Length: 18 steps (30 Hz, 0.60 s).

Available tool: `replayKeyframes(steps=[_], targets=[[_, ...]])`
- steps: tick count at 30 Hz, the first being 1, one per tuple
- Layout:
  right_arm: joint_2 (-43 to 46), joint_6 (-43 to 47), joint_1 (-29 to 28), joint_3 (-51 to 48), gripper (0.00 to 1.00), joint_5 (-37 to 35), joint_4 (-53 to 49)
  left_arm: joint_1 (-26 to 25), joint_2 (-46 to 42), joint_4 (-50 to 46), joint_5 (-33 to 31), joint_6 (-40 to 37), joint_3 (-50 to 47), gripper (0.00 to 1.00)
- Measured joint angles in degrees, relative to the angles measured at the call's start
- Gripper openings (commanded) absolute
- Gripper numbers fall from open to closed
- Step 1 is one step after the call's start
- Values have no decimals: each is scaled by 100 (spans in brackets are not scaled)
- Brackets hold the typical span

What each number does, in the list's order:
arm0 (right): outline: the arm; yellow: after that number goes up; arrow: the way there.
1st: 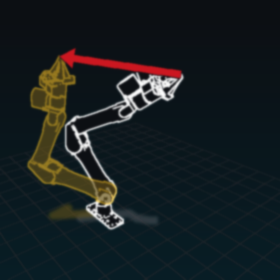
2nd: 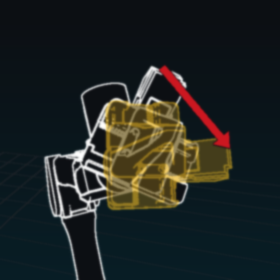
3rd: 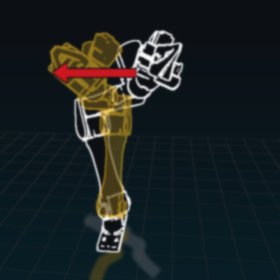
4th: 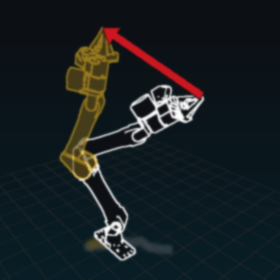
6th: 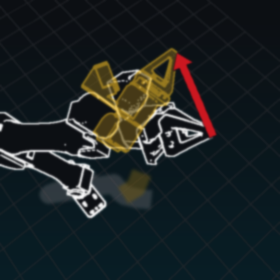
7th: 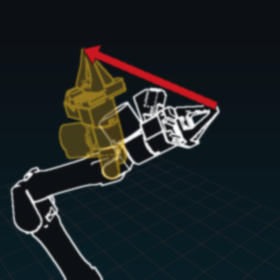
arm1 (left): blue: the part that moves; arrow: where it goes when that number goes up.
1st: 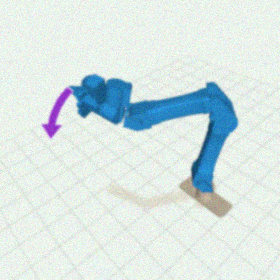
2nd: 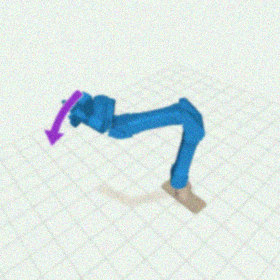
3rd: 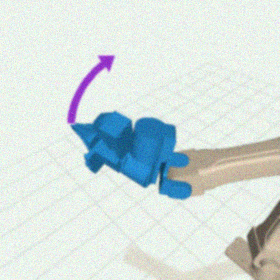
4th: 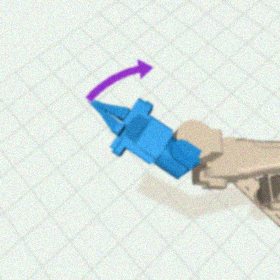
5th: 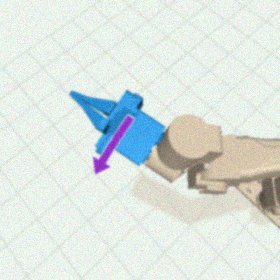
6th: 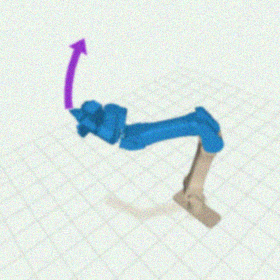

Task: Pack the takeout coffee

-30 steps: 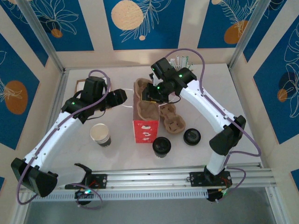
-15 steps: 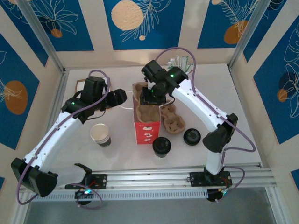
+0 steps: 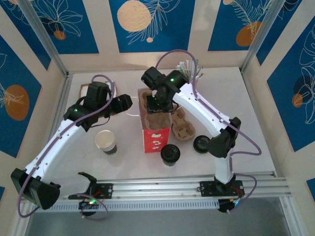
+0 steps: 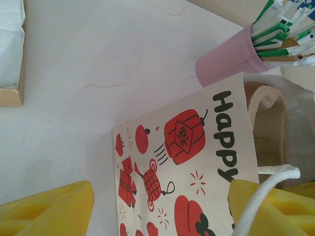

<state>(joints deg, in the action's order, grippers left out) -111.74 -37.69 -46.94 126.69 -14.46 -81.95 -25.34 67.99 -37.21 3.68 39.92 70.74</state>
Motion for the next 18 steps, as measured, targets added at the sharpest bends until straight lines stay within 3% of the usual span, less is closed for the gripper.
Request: replayKeyframes(steps=[18], targets=[[-984, 153, -393, 1093, 36, -525, -896, 66, -105, 24, 42, -2, -140, 72]])
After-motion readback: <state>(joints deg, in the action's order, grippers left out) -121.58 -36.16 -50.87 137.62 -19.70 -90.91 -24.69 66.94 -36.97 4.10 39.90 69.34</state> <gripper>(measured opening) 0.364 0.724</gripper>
